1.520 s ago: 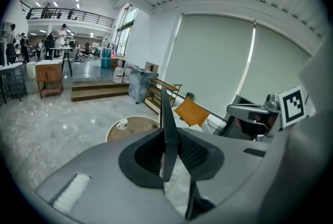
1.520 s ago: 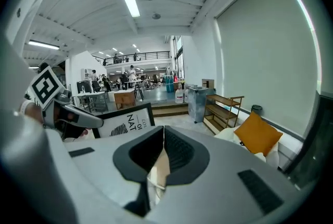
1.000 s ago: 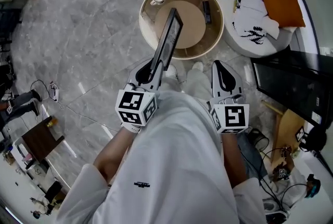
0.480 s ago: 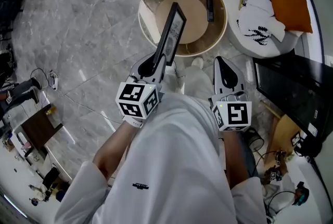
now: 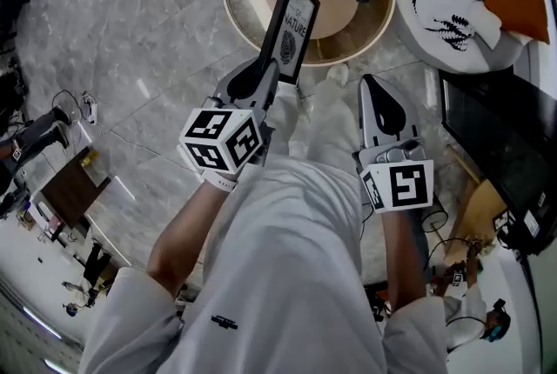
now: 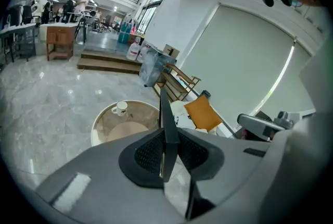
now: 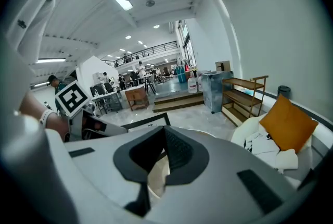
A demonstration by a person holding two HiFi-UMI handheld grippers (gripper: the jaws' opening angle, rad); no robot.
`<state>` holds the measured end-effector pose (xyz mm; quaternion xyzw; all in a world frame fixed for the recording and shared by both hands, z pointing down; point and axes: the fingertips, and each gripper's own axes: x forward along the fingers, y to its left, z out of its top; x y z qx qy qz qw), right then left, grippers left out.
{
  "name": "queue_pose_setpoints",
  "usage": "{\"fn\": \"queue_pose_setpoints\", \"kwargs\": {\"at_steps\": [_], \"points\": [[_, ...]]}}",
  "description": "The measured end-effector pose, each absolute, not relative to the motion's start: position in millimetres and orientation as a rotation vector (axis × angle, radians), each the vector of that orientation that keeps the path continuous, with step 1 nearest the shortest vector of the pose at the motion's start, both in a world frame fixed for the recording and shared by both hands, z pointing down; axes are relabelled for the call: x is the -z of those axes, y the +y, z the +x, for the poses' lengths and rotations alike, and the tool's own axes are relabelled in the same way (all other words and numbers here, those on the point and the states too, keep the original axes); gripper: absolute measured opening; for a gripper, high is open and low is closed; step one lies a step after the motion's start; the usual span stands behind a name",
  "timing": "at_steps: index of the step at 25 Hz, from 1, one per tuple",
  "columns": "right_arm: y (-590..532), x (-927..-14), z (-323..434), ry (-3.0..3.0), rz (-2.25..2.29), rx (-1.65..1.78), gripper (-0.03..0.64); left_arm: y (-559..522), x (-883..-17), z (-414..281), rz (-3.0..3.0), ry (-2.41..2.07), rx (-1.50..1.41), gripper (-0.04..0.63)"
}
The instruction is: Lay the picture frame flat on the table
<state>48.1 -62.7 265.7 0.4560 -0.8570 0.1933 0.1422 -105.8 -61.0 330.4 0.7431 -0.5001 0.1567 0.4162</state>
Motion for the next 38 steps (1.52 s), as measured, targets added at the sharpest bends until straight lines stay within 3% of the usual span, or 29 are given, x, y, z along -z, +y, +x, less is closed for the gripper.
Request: {"fn": "queue_pose_setpoints", "kwargs": {"at_steps": [38], "points": [[-76,-498,54,-2.35,1.211,-0.76,0.003,-93,-599,-48,1.848,-0.936,-0.428,0.067]]}}
